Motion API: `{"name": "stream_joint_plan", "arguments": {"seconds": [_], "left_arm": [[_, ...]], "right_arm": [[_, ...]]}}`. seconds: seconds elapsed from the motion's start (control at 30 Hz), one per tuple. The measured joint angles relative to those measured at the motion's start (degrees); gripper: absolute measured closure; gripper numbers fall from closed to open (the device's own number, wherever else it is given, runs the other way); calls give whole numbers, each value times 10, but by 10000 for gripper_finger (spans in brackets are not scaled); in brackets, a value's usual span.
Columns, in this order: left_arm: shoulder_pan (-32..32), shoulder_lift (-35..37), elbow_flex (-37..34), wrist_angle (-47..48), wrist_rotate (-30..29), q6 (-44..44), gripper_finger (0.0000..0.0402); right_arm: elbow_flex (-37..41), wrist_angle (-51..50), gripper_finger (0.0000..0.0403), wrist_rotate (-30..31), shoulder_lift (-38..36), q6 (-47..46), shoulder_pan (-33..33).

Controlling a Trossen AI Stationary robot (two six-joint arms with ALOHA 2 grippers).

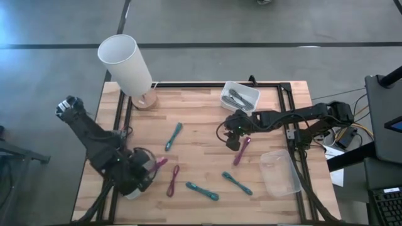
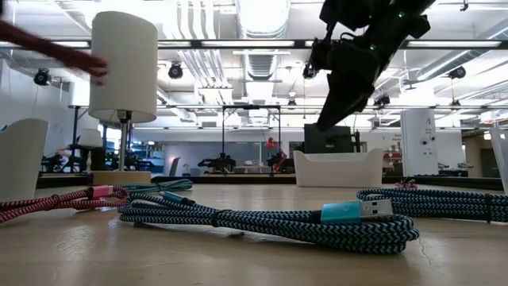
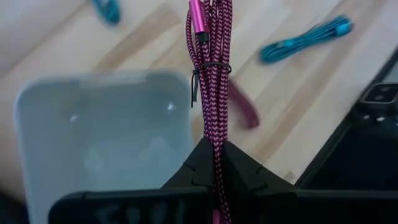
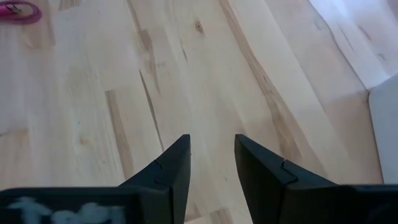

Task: Pick & Place USB Port
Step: Put the top red patterned charger cable into the gray bin

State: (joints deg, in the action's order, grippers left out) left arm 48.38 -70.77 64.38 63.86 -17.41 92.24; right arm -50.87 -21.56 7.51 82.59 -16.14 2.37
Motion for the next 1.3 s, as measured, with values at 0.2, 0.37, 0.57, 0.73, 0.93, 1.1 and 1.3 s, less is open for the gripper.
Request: {"name": "stream_joint_plan", "arguments": {"seconds": [0.2,0.37,0.57,0.73,0.93,1.1,1.3], "left_arm": [[63,-2,-16,16,21,148,388],[92,-14,-55,8,39,230,388],[92,-23,-116,-22,45,244,387],[92,-26,-168,-55,8,242,381],[92,-26,-241,-134,10,233,372],[91,-25,-290,-211,35,235,368],[91,-23,-294,-213,40,232,357]], "right_arm": [[17,4,284,0,0,-12,0],[27,37,284,0,0,-15,0],[27,83,284,0,0,16,0],[27,99,284,0,0,32,0],[27,104,284,0,0,41,0],[27,104,284,0,0,46,0],[27,104,284,0,0,46,0]]}}
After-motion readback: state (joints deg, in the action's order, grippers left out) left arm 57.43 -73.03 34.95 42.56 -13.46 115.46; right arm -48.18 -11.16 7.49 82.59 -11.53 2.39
